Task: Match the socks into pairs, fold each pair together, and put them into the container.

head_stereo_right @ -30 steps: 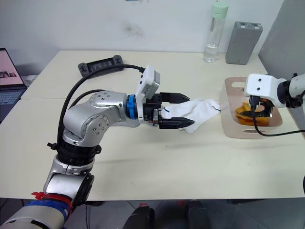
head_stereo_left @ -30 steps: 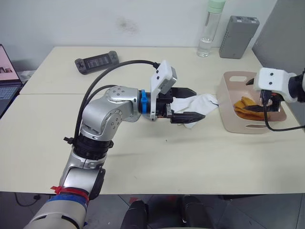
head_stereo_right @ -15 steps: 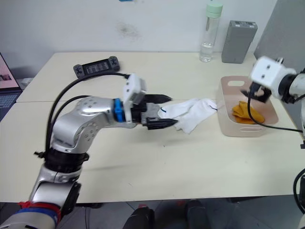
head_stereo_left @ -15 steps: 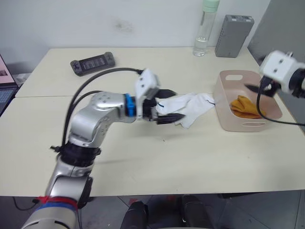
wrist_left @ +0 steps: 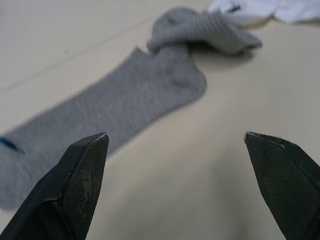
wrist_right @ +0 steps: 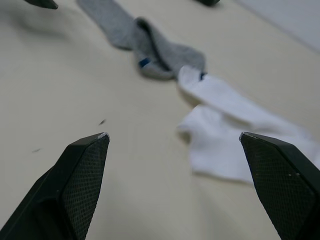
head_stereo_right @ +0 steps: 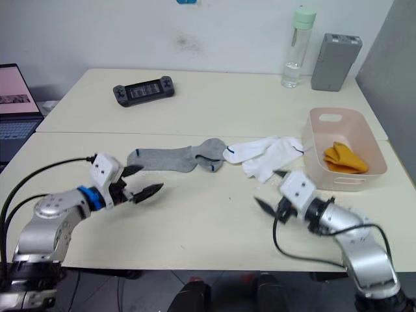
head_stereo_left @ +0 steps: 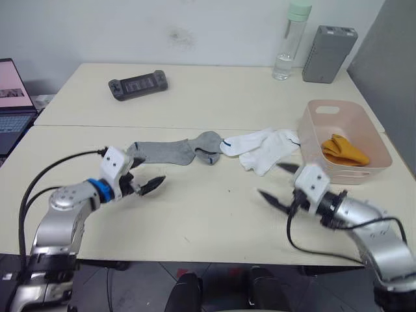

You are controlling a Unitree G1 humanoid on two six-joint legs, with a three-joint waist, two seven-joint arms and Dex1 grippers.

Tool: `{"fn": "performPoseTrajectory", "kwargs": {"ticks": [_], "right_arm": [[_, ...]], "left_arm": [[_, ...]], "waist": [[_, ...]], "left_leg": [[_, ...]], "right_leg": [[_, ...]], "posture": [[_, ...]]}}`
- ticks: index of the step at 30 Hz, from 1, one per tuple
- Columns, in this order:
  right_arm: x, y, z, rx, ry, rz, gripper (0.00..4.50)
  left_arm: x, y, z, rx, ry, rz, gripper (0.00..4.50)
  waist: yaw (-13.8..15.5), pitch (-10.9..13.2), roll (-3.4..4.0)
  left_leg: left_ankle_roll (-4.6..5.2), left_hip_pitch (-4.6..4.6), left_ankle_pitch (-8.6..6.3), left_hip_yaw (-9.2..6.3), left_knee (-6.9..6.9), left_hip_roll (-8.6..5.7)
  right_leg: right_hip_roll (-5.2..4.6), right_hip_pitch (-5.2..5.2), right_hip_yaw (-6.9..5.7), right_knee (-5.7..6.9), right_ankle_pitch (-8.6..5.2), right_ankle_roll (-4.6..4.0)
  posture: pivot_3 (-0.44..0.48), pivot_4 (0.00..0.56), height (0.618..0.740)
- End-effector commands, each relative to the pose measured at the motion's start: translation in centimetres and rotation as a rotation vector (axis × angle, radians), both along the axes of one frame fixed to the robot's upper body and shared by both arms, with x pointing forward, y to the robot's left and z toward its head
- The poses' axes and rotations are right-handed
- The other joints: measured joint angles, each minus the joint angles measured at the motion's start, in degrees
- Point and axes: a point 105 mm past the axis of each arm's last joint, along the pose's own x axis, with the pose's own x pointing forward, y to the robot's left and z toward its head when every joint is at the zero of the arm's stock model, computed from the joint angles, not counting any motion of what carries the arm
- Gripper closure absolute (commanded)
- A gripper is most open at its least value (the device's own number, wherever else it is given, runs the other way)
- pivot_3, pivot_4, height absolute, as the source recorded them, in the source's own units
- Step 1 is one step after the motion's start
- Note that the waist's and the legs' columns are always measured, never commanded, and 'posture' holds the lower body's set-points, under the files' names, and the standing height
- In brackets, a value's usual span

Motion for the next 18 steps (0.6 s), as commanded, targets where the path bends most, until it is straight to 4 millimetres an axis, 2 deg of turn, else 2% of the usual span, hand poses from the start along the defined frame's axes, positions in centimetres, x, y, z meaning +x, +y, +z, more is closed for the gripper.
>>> {"fn": "performPoseTrajectory", "kwargs": {"ticks": [1,5,9,14,18], "right_arm": [[-1.9,1.0,0.3,0.078,0.033,0.049,0.02],[-2.7,2.1,0.3,0.127,0.072,0.081,0.02],[-2.8,2.8,0.7,0.155,0.094,0.099,0.02],[-2.2,3.8,2.6,0.192,0.092,0.133,0.02],[-2.7,4.9,3.9,0.210,0.094,0.199,0.02]], "left_arm": [[-0.7,1.3,0.9,-0.059,-0.030,0.028,0.00],[-1.1,0.5,0.6,-0.063,-0.038,0.008,0.00],[-0.3,-0.8,0.9,-0.060,-0.048,-0.018,0.00],[3.2,-4.6,1.4,0.029,-0.063,-0.070,0.00],[4.6,-5.9,0.9,0.100,-0.056,-0.080,0.00]], "waist": [[-0.21,-0.03,-0.05],[-0.59,-0.04,-0.08],[-0.49,-0.11,-0.19],[0.01,-0.16,-0.27],[-0.69,-0.28,-0.45]], "left_leg": [[0.00,0.07,0.00,0.00,-0.01,0.04],[0.00,0.47,0.00,0.06,-0.12,0.13],[-0.01,0.48,0.00,0.05,-0.11,0.16],[-0.02,0.42,0.01,0.02,-0.05,0.08],[-0.01,0.43,0.00,0.02,-0.08,0.07]], "right_leg": [[0.04,0.05,0.00,0.01,0.00,0.00],[0.16,0.28,0.08,0.04,-0.12,0.11],[0.20,0.28,0.07,0.06,-0.13,0.13],[0.19,0.28,0.05,0.06,-0.02,-0.01],[0.19,0.29,0.06,0.05,-0.01,-0.01]], "posture": [[0.000,0.150,0.740],[0.000,0.150,0.740],[0.000,0.150,0.740],[0.000,0.150,0.740],[0.000,0.150,0.740]]}}
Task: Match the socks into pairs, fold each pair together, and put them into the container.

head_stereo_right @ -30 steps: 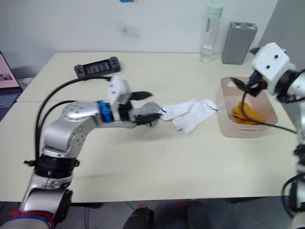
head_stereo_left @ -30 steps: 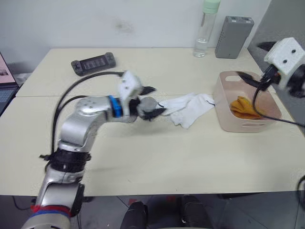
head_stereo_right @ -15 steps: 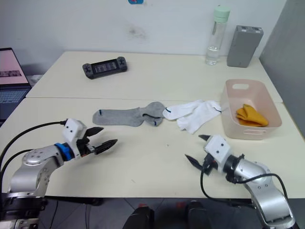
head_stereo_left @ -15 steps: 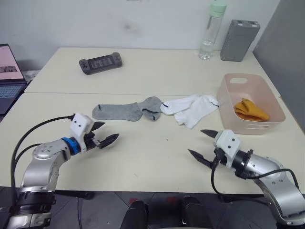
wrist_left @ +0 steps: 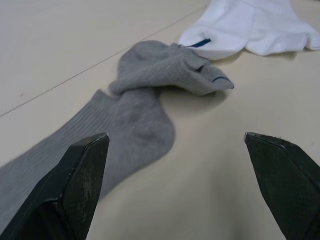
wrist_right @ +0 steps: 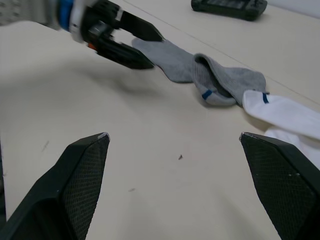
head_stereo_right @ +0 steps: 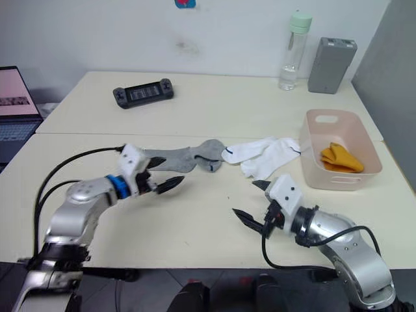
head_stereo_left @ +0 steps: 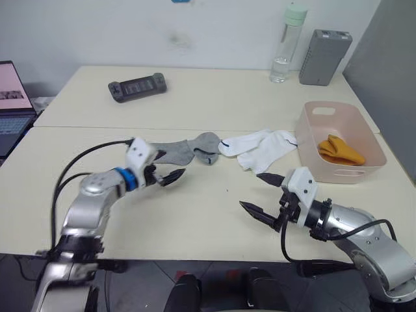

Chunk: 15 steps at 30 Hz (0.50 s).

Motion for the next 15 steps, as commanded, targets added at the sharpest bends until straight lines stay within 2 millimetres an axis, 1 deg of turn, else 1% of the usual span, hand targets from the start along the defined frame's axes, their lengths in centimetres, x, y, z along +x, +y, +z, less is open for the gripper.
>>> {"fn": "performPoseTrajectory", "kwargs": {"ticks": [1,3,4,6,9,12,15], "right_arm": [[-0.9,0.8,1.5,0.021,-0.032,0.055,0.02],[-1.2,1.2,2.0,0.031,-0.036,0.077,0.02],[-1.2,1.3,2.2,0.032,-0.040,0.082,0.02],[-1.3,1.4,2.3,0.028,-0.043,0.087,0.02],[-1.2,1.3,2.3,0.022,-0.039,0.078,0.00],[-1.2,1.3,2.3,0.017,-0.036,0.075,0.00],[-1.1,1.3,2.3,0.017,-0.035,0.074,0.00]], "left_arm": [[0.6,-0.3,-0.5,0.048,0.002,0.006,0.00],[1.5,-0.3,-1.1,0.075,0.010,0.045,0.00],[2.2,0.0,-1.4,0.074,0.019,0.088,0.00],[2.9,0.4,-1.8,0.090,0.030,0.130,0.00],[3.1,0.9,-2.3,0.115,0.051,0.148,0.61],[3.2,1.2,-2.8,0.097,0.085,0.168,1.48],[3.5,1.4,-3.2,0.109,0.084,0.186,2.42]], "waist": [[-0.55,0.00,-0.01],[-0.79,0.00,-0.01],[-0.75,0.00,-0.01],[-0.34,0.00,-0.01],[-0.27,-0.01,-0.03],[-0.29,-0.01,-0.03],[-0.30,-0.01,-0.03]], "left_leg": [[0.01,0.01,0.00,0.03,-0.03,0.02],[0.03,0.00,-0.01,0.02,-0.08,0.03],[0.03,0.00,-0.02,0.01,-0.10,0.03],[0.03,-0.02,-0.01,-0.06,-0.08,0.03],[0.03,-0.02,-0.01,-0.04,-0.04,0.02],[0.02,0.01,-0.01,-0.04,-0.04,0.02],[0.02,0.03,-0.01,-0.05,-0.04,0.02]], "right_leg": [[0.01,-0.03,0.03,0.00,0.00,0.00],[0.02,-0.09,0.02,0.00,-0.03,-0.04],[0.02,-0.10,0.01,0.00,-0.04,-0.05],[0.02,-0.09,-0.07,0.00,-0.04,-0.05],[0.01,-0.05,-0.05,0.00,-0.03,-0.04],[0.01,-0.04,-0.05,0.02,-0.02,-0.03],[0.02,-0.04,-0.06,0.05,-0.02,-0.03]], "posture": [[0.000,0.150,0.740],[0.000,0.150,0.740],[0.000,0.150,0.740],[0.000,0.150,0.740],[0.000,0.150,0.740],[0.000,0.150,0.740],[0.000,0.150,0.740]]}}
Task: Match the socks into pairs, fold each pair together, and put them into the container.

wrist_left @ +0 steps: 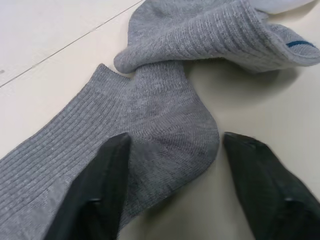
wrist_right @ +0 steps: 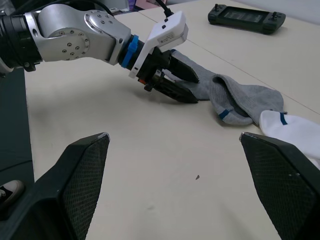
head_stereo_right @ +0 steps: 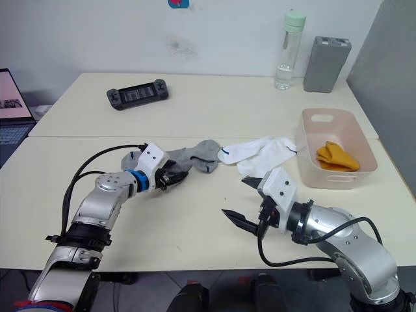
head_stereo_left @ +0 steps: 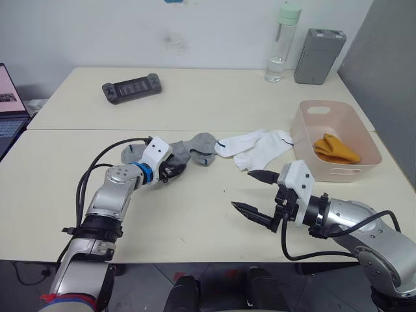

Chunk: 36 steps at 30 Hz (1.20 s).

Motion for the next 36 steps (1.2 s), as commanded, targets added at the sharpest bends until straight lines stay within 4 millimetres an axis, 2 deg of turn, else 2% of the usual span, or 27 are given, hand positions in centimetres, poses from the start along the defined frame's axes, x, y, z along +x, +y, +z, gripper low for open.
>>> {"fn": "performPoseTrajectory", "kwargs": {"ticks": [1,7,10,14,17,21,24,28,33,36], "right_arm": [[-0.6,0.4,1.0,0.011,-0.043,0.025,0.00],[-0.5,0.2,1.0,-0.010,-0.046,0.022,0.00],[-0.6,0.2,0.9,-0.009,-0.045,0.021,0.00],[-0.6,0.2,0.8,-0.011,-0.043,0.024,0.00],[-0.6,0.3,0.7,-0.016,-0.040,0.031,0.00],[-0.5,0.2,0.7,-0.019,-0.041,0.036,0.00],[-0.4,0.3,0.8,-0.023,-0.046,0.040,0.00],[-0.5,0.3,0.8,-0.028,-0.046,0.039,0.00],[-0.7,-0.1,0.7,-0.041,-0.040,0.027,0.00],[-0.7,-0.1,0.6,-0.040,-0.037,0.025,0.00]], "left_arm": [[0.4,1.2,-0.4,0.011,0.008,0.070,2.72],[-0.4,2.0,0.2,-0.040,0.012,0.097,4.46],[-1.3,2.3,0.5,-0.045,0.009,0.100,4.48],[-4.6,2.5,1.9,-0.080,0.024,0.100,4.48],[-7.8,1.3,2.1,-0.103,0.115,0.013,4.48],[-12.3,-1.6,1.5,-0.139,0.288,-0.166,4.48],[-12.6,-4.2,1.1,-0.181,0.322,-0.219,4.48],[-12.0,-5.7,0.3,-0.217,0.339,-0.213,4.48],[-12.3,-6.8,1.3,-0.261,0.341,-0.263,3.34],[-12.8,-6.1,3.0,-0.287,0.328,-0.317,2.40]], "waist": [[-0.01,0.00,0.00],[-0.28,0.00,0.00],[-0.41,0.00,0.00],[-0.73,0.00,-0.01],[-0.68,0.01,-0.01],[-0.13,0.01,-0.01],[0.49,0.01,-0.01],[0.35,0.00,-0.03],[0.04,0.00,-0.02],[0.14,0.00,-0.03]], "left_leg": [[0.00,0.01,0.00,0.01,0.00,0.00],[0.00,0.01,0.00,0.01,0.00,0.01],[0.00,0.01,0.00,0.00,-0.02,0.02],[0.00,0.00,0.00,0.03,-0.03,0.04],[-0.01,-0.05,0.00,0.00,-0.05,0.05],[-0.01,-0.01,0.00,0.01,-0.05,0.03],[-0.01,-0.02,0.00,0.01,-0.03,0.01],[-0.02,-0.02,0.00,0.02,0.00,0.01],[-0.01,-0.01,0.00,0.02,-0.05,0.04],[-0.01,-0.02,0.00,0.02,-0.05,0.03]], "right_leg": [[0.00,0.00,0.01,0.00,0.00,0.00],[0.00,0.00,0.01,0.00,0.00,0.00],[0.00,-0.01,0.01,0.00,0.00,0.00],[-0.02,-0.02,0.06,-0.02,-0.01,0.00],[-0.03,-0.05,0.03,-0.04,-0.01,0.00],[-0.04,0.00,0.02,-0.06,-0.17,0.25],[-0.05,0.02,0.02,-0.10,-0.18,0.27],[-0.03,0.04,0.04,-0.10,-0.17,0.27],[0.00,-0.01,0.06,-0.09,-0.08,0.10],[0.00,-0.01,0.06,-0.09,-0.10,0.13]], "posture": [[0.000,0.150,0.740],[0.000,0.150,0.740],[0.000,0.150,0.740],[0.000,0.150,0.740],[0.000,0.150,0.740],[0.000,0.150,0.740],[0.000,0.150,0.740],[0.000,0.150,0.740],[0.000,0.150,0.740],[0.000,0.150,0.740]]}}
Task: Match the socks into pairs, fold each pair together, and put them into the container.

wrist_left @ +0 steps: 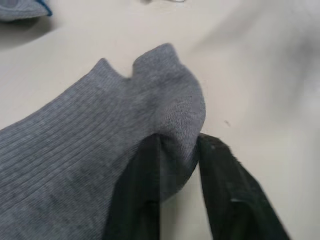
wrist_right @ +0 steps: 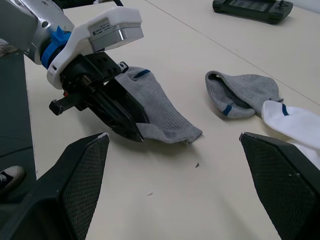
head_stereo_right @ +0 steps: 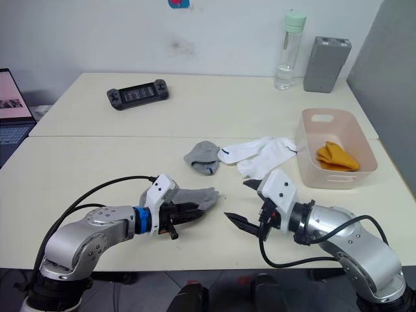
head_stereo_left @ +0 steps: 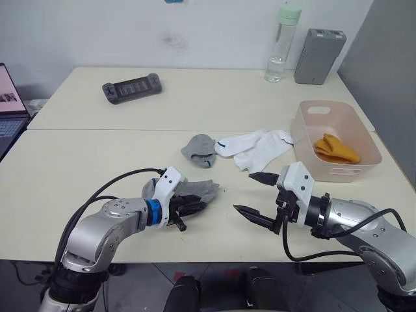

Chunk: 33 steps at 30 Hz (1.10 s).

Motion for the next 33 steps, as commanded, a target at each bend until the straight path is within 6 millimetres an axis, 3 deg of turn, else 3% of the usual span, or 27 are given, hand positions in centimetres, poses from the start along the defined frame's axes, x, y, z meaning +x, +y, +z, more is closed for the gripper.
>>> {"fn": "performPoseTrajectory", "kwargs": {"ticks": [1,5,8,11,17,23,28,30,33], "right_arm": [[-0.5,0.2,0.9,0.011,-0.045,0.012,0.00],[-0.3,0.5,0.6,0.014,-0.039,0.014,0.00],[0.0,0.8,0.5,0.015,-0.039,0.011,0.00],[2.3,1.7,-1.0,-0.035,-0.034,-0.065,0.00],[4.3,4.0,-3.5,-0.054,0.017,-0.125,0.00],[6.4,5.1,-5.2,-0.064,0.050,-0.184,0.00],[6.8,5.4,-6.2,-0.083,0.093,-0.190,0.00],[6.6,5.6,-6.8,-0.099,0.109,-0.175,0.39],[6.4,6.0,-7.1,-0.105,0.117,-0.160,1.33]], "left_arm": [[-0.6,0.8,3.4,-0.069,-0.055,-0.070,2.11],[-0.2,4.0,5.2,-0.114,-0.029,-0.036,0.91],[0.6,5.7,5.5,-0.074,-0.059,0.010,0.04],[3.4,10.6,5.3,0.056,-0.131,0.193,0.04],[5.0,14.2,4.2,0.095,-0.123,0.288,0.04],[4.8,13.7,1.9,0.118,-0.055,0.250,0.04],[4.9,12.9,0.4,0.123,-0.032,0.246,0.04],[4.9,12.5,-0.2,0.131,-0.022,0.237,0.00],[4.9,12.2,-0.8,0.142,-0.022,0.230,0.65]], "waist": [[-0.02,0.01,-0.01],[0.00,0.01,0.00],[0.00,0.01,0.00],[-0.14,0.01,0.00],[0.02,0.01,0.00],[0.08,0.01,0.00],[0.02,0.01,0.00],[0.06,0.00,0.00],[0.08,0.00,0.00]], "left_leg": [[0.00,-0.01,0.00,0.00,0.00,0.00],[0.00,0.01,0.00,-0.01,-0.01,0.01],[0.00,0.02,0.00,0.01,-0.01,0.01],[0.00,0.03,0.00,0.03,-0.02,0.01],[0.00,-0.01,0.00,0.02,-0.06,0.03],[-0.01,-0.16,-0.01,0.00,-0.07,0.01],[-0.01,-0.14,-0.01,-0.03,-0.07,0.03],[0.00,-0.12,-0.01,-0.03,-0.07,0.03],[0.00,-0.09,-0.01,-0.03,-0.06,0.01]], "right_leg": [[0.00,0.00,0.00,-0.01,-0.02,0.04],[0.01,-0.01,-0.03,0.01,-0.12,0.09],[0.01,-0.01,-0.02,0.00,-0.14,0.08],[0.01,-0.03,0.00,-0.01,-0.13,0.07],[0.02,-0.10,-0.03,0.01,-0.04,-0.28],[-0.03,-0.19,-0.08,-0.02,-0.04,-0.27],[-0.01,-0.21,-0.10,0.03,-0.04,-0.27],[-0.01,-0.20,-0.10,0.05,-0.04,-0.28],[-0.02,-0.15,-0.09,0.05,-0.04,-0.27]], "posture": [[0.000,0.150,0.740],[0.000,0.150,0.740],[0.000,0.150,0.740],[0.000,0.150,0.740],[0.000,0.150,0.740],[0.000,0.150,0.740],[0.000,0.150,0.740],[0.000,0.150,0.740],[0.000,0.150,0.740]]}}
